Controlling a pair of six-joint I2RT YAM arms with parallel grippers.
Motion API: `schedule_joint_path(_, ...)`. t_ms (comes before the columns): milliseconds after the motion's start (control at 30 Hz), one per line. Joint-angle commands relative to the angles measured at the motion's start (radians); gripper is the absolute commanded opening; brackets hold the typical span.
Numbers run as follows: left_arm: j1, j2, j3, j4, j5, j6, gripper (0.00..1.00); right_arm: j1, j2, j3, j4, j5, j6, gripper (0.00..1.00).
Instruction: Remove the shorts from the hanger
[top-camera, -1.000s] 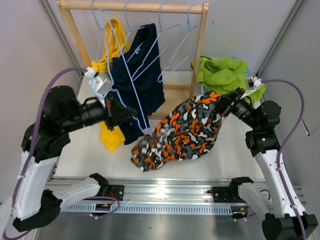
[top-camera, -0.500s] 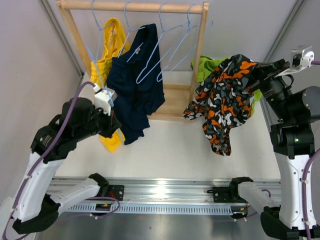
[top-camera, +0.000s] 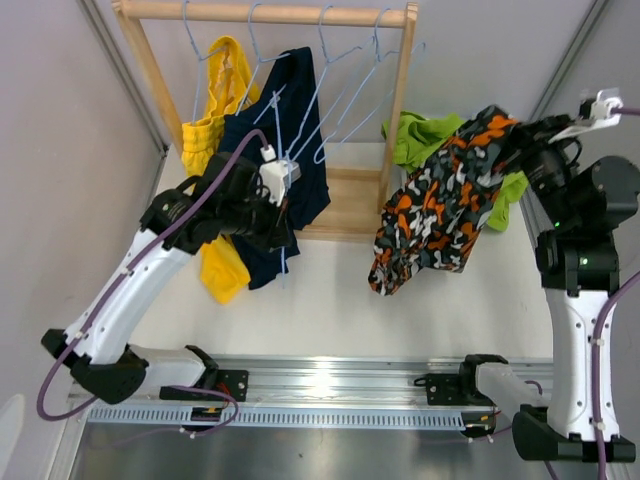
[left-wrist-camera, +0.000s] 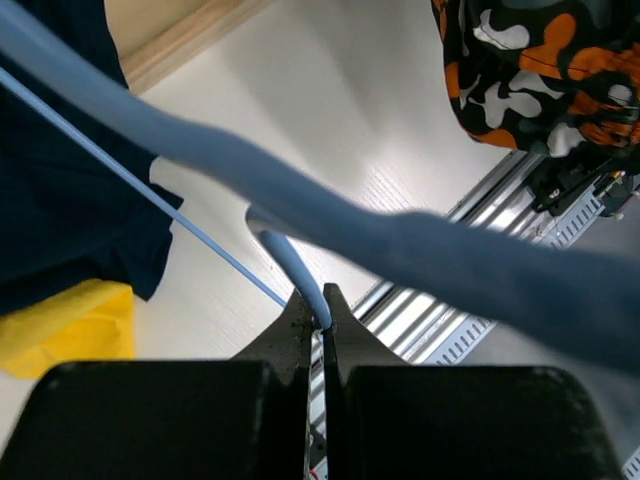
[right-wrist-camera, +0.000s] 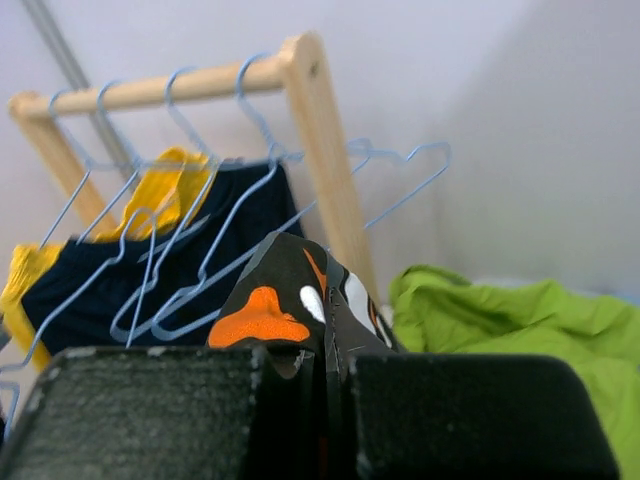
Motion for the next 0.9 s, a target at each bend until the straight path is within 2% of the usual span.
schedule_joint_path(0,-0.005,0.039,0.129,0.038,0.041,0.033,0.00,-0.067,0.120,0.144,0.142,0.017,0.025,0.00)
schedule_joint_path(100,-0.005,0.073,0.163,0.027,0.030,0.045,0.00,-0.126,0.254,0.360,0.174,0.012,0.086,0.00)
schedule_joint_path(133,-0.005,0.093,0.163,0.025,0.027,0.048,0.00,-0.137,0.355,0.421,0.194,0.014,0.101,0.00)
schedule_joint_path(167,-0.005,0.104,0.168,0.022,0.027,0.057,0.00,-0.153,0.412,0.560,0.198,0.018,0.129,0.00)
schedule_joint_path(267,-0.005,0.139,0.178,0.025,0.027,0.069,0.00,-0.170,0.647,0.799,0.185,0.029,0.157,0.00)
schedule_joint_path(300,-0.005,0.150,0.189,0.025,0.027,0.071,0.00,-0.172,0.703,0.935,0.182,0.040,0.157,0.00)
schedule_joint_path(400,0.004,0.200,0.221,0.025,0.041,0.076,0.00,-0.180,0.889,1.052,0.220,0.066,0.160,0.00)
schedule_joint_path(533,0.042,0.289,0.339,0.022,0.058,0.071,0.00,-0.190,1.021,0.949,0.359,0.063,0.192,0.00)
schedule_joint_path(633,0.102,0.349,0.396,0.036,0.116,0.056,0.00,-0.190,1.068,0.858,0.324,-0.018,0.207,0.00)
schedule_joint_path(700,0.122,0.380,0.439,0.042,0.153,0.059,0.00,-0.187,1.014,0.670,0.341,-0.055,0.219,0.00)
schedule_joint_path(733,0.137,0.390,0.448,0.045,0.170,0.063,0.00,-0.181,0.980,0.581,0.397,-0.060,0.236,0.04)
schedule_joint_path(767,0.142,0.400,0.473,0.050,0.203,0.066,0.00,-0.180,0.942,0.381,0.447,-0.063,0.245,0.07)
schedule_joint_path(867,0.157,0.432,0.510,0.054,0.242,0.083,0.00,-0.167,0.780,0.089,0.640,-0.056,0.285,0.12)
